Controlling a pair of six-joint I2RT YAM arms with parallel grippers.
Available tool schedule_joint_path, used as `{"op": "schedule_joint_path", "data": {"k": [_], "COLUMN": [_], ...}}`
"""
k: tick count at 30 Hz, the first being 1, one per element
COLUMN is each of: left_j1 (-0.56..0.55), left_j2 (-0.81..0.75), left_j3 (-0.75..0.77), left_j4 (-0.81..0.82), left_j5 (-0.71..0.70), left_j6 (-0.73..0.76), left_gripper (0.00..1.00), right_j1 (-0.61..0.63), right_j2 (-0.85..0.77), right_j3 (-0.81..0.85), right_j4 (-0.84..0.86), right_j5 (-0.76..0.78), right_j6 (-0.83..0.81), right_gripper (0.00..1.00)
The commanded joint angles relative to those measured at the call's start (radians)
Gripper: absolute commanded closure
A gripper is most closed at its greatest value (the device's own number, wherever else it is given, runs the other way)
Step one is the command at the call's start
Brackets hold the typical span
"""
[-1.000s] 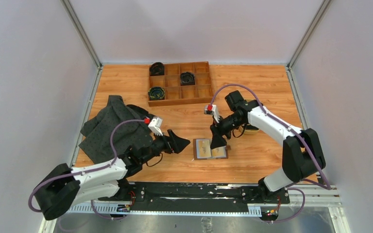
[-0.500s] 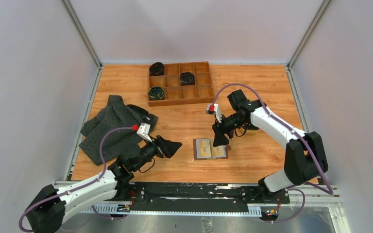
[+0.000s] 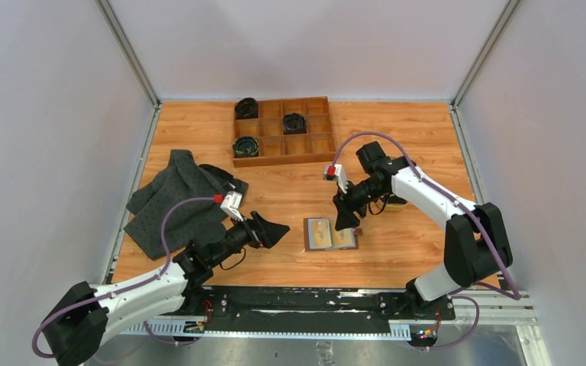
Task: Put the credit cards into the card holder
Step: Insert the credit card into the card holder.
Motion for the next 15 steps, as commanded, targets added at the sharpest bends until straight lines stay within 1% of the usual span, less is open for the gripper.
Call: {"op": "schedule_joint_path", "data": {"k": [1,6,10,15], "left_j1": [0.006,0.006,0.006,0.003], "left_j2": [0.051,0.128,0.184,0.240], "left_j3": [0.060,0.108,0.138,0.155], "left_j4": [0.011,0.013,0.027,0.058], "left_j5": [0.054,0.101,0.133,0.164], "left_j6": [-0.018,-0.029,-0.032,-0.044], "left_gripper": [0.01,0.03,0.06,0.10], "right_j1": [-0.012,-0.013,-0.013,-0.013], "right_j2": [0.029,0.040,0.053,0.059], "right_j3": [0.011,0.013,0.016,0.017], "right_j4": [-0.015,-0.014,-0.014,-0.014], "right_j5": [0.028,0.038,0.049,0.054], "right_j6": [-0.002,0.001,0.007,0.009], "right_gripper": [0.46,0.47,0.50,0.51]}}
